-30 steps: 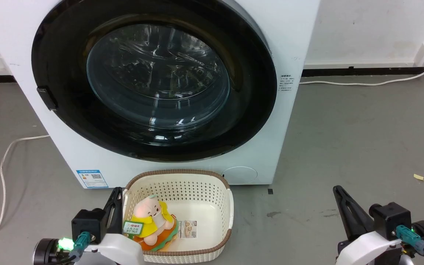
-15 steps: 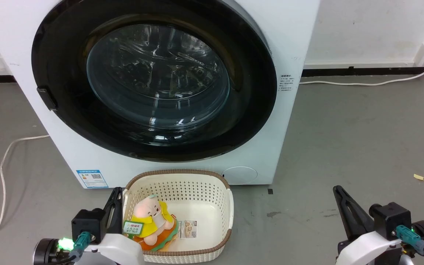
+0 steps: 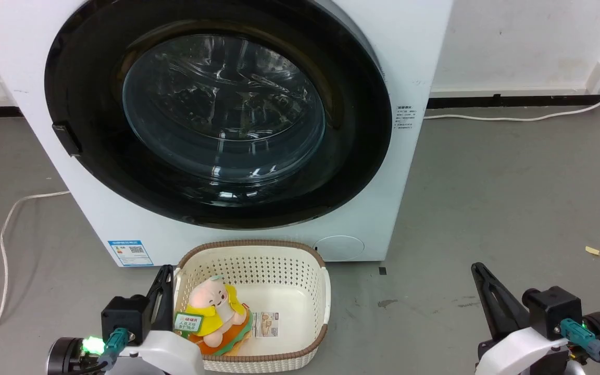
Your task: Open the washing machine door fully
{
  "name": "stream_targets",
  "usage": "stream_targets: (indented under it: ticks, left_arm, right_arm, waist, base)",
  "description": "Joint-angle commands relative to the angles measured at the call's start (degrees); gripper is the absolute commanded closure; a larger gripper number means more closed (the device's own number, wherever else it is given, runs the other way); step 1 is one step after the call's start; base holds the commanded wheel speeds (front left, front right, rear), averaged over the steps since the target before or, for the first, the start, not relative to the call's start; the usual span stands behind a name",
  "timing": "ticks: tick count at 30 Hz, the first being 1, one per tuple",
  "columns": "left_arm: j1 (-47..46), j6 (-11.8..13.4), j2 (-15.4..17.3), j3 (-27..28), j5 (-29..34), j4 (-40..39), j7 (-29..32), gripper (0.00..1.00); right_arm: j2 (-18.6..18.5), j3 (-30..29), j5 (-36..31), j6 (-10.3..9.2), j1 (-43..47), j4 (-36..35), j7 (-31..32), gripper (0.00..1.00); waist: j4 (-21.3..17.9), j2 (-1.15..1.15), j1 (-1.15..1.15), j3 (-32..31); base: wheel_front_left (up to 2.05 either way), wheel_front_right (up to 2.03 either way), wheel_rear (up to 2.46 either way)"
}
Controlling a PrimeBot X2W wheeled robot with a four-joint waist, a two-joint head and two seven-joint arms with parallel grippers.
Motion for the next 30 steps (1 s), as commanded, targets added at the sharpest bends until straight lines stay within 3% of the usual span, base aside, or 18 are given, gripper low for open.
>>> stream_targets:
  ticks: [1,2,3,7,8,9,30]
  left_arm:
    - [-0.9,0.2,0.0,0.0,0.2,-0.2,0.0,1.00]
    - [-0.9,0.2,0.0,0.0,0.2,-0.2,0.0,1.00]
    - [0.0,0.0,0.0,0.0,0.0,0.0,0.0,0.00]
    - [0.0,0.0,0.0,0.0,0.0,0.0,0.0,0.00]
    - [0.0,0.0,0.0,0.0,0.0,0.0,0.0,1.00]
    - [0.0,0.0,0.0,-0.1,0.0,0.0,-0.1,0.00]
    - [-0.1,0.3,0.3,-1.4,0.1,-0.6,-2.5,0.00]
  right_arm:
    - [0.2,0.0,0.0,-0.04,-0.7,-0.3,0.0,1.00]
    - [0.2,0.0,0.0,-0.04,-0.7,-0.3,0.0,1.00]
    - [0.0,0.0,0.0,0.00,0.0,0.0,0.0,0.00]
    - [0.0,0.0,0.0,0.00,0.0,0.0,0.0,0.00]
    - [0.0,0.0,0.0,0.01,0.0,0.0,0.0,1.00]
    - [0.0,0.0,0.1,0.00,0.0,0.0,-0.1,0.00]
    - [-0.1,-0.7,2.2,-0.01,-1.0,-0.4,-2.3,0.00]
  waist:
    - [0.0,0.00,0.00,0.0]
    - [0.0,0.00,0.00,0.0]
    - [0.0,0.00,0.00,0.0]
    - [0.0,0.00,0.00,0.0]
    - [0.0,0.00,0.00,0.0]
    - [0.0,0.00,0.00,0.0]
    - [0.1,0.00,0.00,1.1]
  base:
    - [0.00,0.00,0.00]
    - [0.00,0.00,0.00]
    - [0.00,0.00,0.00]
    - [0.00,0.00,0.00]
    - [0.00,0.00,0.00]
    - [0.00,0.00,0.00]
    - [0.00,0.00,0.00]
